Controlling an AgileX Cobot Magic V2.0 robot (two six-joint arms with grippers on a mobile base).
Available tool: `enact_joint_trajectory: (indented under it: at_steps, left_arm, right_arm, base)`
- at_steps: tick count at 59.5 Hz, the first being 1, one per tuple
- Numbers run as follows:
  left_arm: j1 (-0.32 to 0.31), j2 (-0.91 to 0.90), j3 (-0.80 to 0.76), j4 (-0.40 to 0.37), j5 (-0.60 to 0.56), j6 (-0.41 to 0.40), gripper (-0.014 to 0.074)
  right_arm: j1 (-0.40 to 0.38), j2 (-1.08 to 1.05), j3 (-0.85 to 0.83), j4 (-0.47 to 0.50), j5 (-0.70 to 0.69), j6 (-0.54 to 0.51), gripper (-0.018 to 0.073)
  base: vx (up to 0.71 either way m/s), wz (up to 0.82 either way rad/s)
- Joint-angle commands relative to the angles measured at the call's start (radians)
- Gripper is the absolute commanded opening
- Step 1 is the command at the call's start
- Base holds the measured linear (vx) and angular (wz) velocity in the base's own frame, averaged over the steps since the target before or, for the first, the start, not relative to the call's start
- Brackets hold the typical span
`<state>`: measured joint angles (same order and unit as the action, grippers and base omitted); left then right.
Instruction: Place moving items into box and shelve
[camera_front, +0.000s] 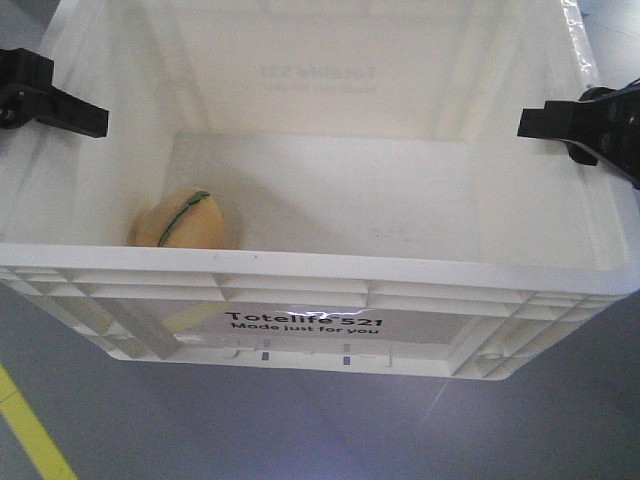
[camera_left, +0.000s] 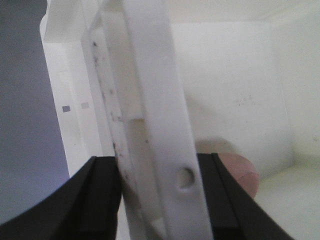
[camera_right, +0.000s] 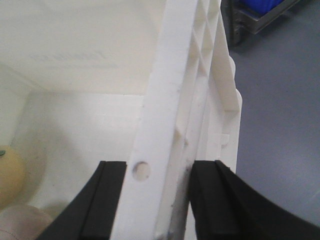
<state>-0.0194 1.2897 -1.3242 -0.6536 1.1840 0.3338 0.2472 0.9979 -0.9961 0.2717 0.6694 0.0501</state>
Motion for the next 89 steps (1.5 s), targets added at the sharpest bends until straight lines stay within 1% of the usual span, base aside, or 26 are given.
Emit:
enact_joint_trajectory:
  at_steps: [1, 40, 89]
  left_arm:
    - [-0.011, -0.041, -0.044, -0.189, -0.041, 0.019, -0.0003]
    - [-0.011, -0.041, -0.044, -0.188, -0.041, 0.019, -0.0003]
    - [-0.011, -0.041, -0.044, -0.189, -0.042, 0.019, -0.0003]
  right_arm:
    - [0.009, -0.025, -0.044, 0.079, -0.155, -0.009, -0.0006]
    - [0.009, -0.028, -0.044, 0.079, -0.155, -0.009, -0.0006]
    - [0.009, -0.028, -0.044, 0.079, -0.153, -0.009, -0.0006]
  base:
    - [0.32, -0.70]
    - [0.30, -0.62]
    - [0.32, -0.45]
